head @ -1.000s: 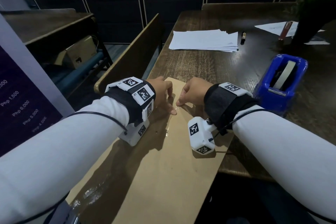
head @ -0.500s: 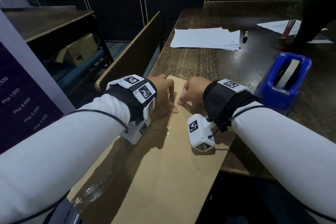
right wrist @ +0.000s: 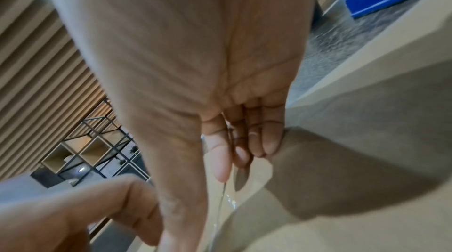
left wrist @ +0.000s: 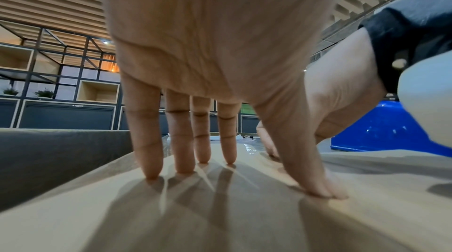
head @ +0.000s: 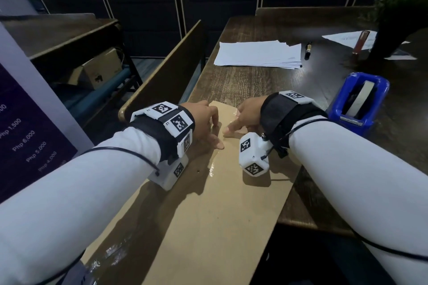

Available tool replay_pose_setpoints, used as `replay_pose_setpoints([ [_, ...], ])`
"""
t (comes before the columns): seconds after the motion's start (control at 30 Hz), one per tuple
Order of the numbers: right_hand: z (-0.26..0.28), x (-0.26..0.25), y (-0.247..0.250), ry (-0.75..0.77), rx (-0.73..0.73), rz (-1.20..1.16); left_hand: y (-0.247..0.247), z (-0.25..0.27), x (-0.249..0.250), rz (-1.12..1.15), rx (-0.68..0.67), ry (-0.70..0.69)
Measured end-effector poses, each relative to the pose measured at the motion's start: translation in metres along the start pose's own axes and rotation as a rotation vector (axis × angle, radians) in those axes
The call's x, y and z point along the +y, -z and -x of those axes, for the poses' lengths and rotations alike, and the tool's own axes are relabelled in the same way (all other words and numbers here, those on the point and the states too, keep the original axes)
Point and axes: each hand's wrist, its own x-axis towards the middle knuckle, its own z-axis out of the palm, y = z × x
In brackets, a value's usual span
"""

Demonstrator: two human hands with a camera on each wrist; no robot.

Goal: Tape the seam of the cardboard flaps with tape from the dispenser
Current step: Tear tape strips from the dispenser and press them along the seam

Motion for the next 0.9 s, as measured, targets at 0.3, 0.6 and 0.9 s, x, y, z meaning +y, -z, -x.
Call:
replay_pose_setpoints([
  [0.3, -0.014, -0.01, 0.001, -0.057, -0.014, 0.163, -0.001, -0.001, -0.001, 0.002, -0.003, -0.014],
  [0.6, -0.019, -0.001, 0.008, -0.038, -0.014, 0.087, -0.002, -0.002, -0.003, -0.014, -0.007, -0.029],
  [0.9, -0.023, -0.005, 0.003, -0.024, 0.023, 0.212, 0.008, -0.013, 0.002, 0.029, -0.007, -0.002],
])
